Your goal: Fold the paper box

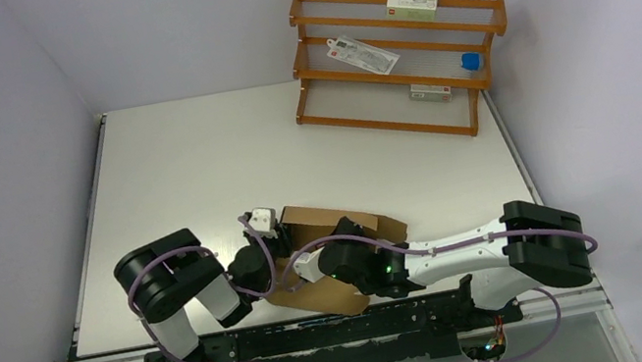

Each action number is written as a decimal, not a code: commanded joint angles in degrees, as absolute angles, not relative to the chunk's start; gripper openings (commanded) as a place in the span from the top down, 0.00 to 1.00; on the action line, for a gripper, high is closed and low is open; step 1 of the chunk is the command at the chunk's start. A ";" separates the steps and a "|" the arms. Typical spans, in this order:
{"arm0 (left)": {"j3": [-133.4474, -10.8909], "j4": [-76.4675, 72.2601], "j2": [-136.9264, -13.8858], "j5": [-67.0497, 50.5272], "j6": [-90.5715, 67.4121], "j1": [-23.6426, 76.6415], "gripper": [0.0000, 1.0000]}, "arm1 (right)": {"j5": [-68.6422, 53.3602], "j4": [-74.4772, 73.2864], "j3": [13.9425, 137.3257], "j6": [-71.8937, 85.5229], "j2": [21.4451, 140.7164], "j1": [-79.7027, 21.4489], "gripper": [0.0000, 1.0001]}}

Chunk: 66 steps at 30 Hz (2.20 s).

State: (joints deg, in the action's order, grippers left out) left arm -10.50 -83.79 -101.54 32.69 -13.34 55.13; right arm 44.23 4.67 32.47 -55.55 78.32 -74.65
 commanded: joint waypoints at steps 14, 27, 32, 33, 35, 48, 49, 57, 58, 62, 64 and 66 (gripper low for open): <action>-14.54 -74.41 -102.06 50.44 -20.03 55.57 0.75 | 40.90 0.64 33.29 -51.50 79.72 -75.30 1.00; -17.58 -63.74 -102.64 61.35 -27.82 56.87 0.75 | 39.87 0.40 33.46 -49.36 79.66 -75.58 1.00; -16.43 -68.85 -105.87 59.50 -28.41 56.87 0.74 | 40.27 0.68 33.48 -49.84 80.17 -75.99 1.00; -16.36 -68.98 -106.32 59.20 -29.17 56.92 0.74 | 40.66 0.77 33.33 -50.30 80.50 -76.12 1.00; -16.46 -69.23 -107.32 59.13 -29.86 56.91 0.75 | 41.76 1.23 33.24 -51.37 81.32 -76.35 1.00; -12.13 -72.86 -102.67 56.62 -26.79 56.88 0.63 | 41.26 4.32 32.92 -52.32 80.06 -76.38 0.99; -11.26 -74.33 -102.28 56.37 -26.20 56.91 0.61 | 41.37 4.51 32.76 -52.44 79.61 -76.33 0.98; -6.09 -79.90 -97.95 53.54 -24.74 56.87 0.46 | 42.31 6.29 32.27 -53.23 80.10 -76.10 0.96; -5.43 -80.38 -97.45 52.77 -24.64 56.91 0.44 | 42.35 6.62 32.34 -53.32 80.31 -76.11 0.95; -1.88 -83.66 -93.93 50.62 -24.33 56.98 0.38 | 42.56 8.81 32.47 -54.35 81.06 -76.03 0.93; -0.98 -81.35 -90.55 50.50 -25.43 57.02 0.34 | 42.79 9.81 32.77 -54.84 81.51 -75.94 0.92; -0.84 -76.20 -86.47 50.20 -27.14 57.02 0.32 | 43.12 10.79 33.02 -55.53 82.08 -75.85 0.92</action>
